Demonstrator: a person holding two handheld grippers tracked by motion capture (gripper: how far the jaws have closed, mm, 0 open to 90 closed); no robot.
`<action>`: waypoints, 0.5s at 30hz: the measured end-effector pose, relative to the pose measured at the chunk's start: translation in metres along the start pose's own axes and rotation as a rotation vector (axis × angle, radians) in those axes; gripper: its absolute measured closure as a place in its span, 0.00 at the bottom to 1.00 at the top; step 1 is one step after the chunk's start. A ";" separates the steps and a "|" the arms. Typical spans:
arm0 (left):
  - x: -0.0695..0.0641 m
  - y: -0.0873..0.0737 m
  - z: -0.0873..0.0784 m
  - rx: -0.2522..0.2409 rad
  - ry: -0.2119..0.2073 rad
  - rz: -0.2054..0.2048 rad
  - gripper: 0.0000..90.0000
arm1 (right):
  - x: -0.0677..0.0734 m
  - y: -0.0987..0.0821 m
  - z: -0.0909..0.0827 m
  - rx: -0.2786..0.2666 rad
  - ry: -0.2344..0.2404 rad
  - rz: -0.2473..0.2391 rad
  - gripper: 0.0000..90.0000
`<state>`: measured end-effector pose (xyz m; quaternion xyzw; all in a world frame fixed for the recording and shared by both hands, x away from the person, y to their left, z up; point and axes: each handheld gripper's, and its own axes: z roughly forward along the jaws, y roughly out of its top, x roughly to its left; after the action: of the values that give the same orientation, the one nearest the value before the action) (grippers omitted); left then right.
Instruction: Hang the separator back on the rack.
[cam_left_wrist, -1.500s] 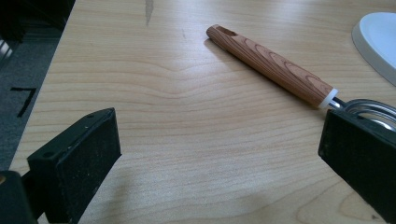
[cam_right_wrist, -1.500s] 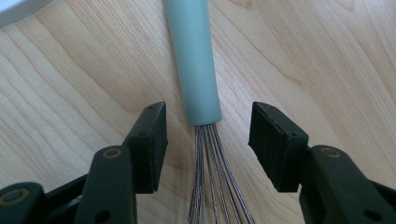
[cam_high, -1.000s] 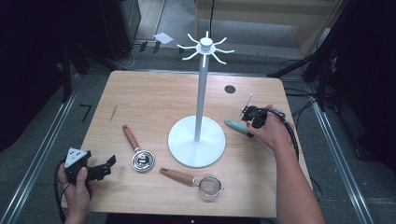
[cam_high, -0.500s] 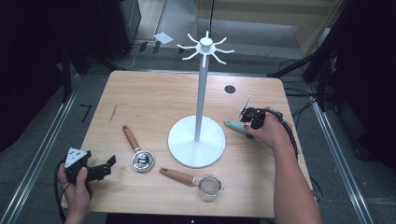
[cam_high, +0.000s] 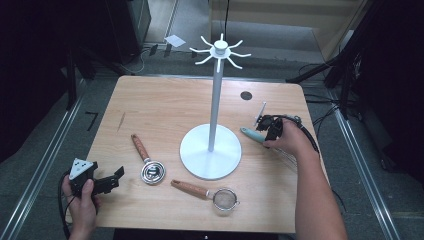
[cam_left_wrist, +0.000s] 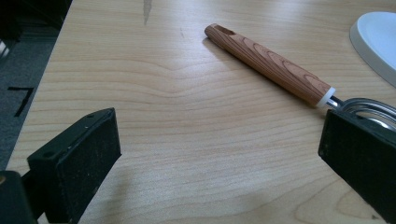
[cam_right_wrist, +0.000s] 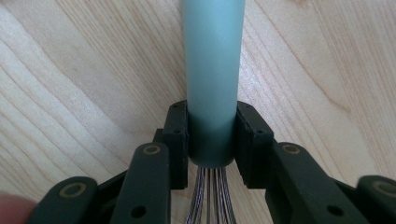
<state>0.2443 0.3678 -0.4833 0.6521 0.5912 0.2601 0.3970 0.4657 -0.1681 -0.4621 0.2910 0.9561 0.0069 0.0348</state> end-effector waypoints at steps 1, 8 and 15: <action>0.000 0.000 0.000 0.000 0.000 0.000 0.00 | 0.000 0.000 0.000 0.000 0.000 0.000 0.79; 0.000 0.000 0.000 -0.001 0.000 -0.006 0.00 | -0.001 -0.002 0.000 0.010 0.016 0.017 0.79; 0.000 -0.001 -0.001 -0.003 0.003 -0.002 0.00 | 0.004 -0.013 -0.005 -0.022 -0.026 0.046 0.79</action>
<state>0.2432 0.3680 -0.4834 0.6507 0.5918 0.2616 0.3973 0.4546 -0.1764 -0.4574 0.3127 0.9484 0.0145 0.0504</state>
